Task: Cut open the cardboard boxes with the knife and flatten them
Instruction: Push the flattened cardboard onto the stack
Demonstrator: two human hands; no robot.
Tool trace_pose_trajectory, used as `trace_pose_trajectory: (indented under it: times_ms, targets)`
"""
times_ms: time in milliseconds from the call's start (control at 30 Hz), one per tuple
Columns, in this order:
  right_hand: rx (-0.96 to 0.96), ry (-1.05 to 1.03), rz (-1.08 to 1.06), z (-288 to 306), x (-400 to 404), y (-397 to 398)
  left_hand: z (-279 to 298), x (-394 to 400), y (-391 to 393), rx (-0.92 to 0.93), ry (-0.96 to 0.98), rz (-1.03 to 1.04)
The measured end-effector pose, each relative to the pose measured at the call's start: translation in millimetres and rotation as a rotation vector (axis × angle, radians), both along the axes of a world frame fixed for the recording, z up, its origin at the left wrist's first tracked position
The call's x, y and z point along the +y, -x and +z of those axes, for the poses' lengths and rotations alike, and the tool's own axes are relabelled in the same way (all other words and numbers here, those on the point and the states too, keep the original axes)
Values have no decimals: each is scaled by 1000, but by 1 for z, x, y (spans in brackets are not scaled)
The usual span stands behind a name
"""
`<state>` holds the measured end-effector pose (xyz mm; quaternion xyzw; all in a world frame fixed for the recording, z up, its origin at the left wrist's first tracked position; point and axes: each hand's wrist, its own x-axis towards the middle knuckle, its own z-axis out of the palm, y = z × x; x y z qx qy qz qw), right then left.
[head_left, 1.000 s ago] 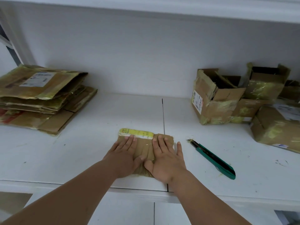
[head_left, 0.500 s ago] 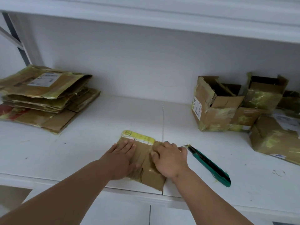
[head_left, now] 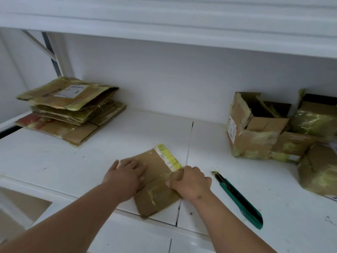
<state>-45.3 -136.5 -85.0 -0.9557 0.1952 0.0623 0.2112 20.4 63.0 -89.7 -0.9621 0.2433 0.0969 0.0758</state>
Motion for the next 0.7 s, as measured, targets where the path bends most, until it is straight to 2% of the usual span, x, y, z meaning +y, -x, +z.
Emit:
trace_pose_trajectory:
  times_ms: [133,233,367,500,567,633,700]
  targets:
    - [-111,-66,38,-2,5,1,-2,6,3,7,172,191]
    - [-256,-211,86,-3,11,1,0,10,9,27,290,287]
    - [-356,-297,111,-4,19,-1,7,19,11,47,455,414]
    - [-459,-431,60,0,31,-10,17,30,6,53,722,569]
    - [-497,-512,12,5,40,-18,24,36,2,127,929,648]
    - [-532,-578,-31,10,52,-27,30,43,-2,310,1197,691]
    - [-552,-632,-54,14,66,-37,37,51,-8,474,1372,673]
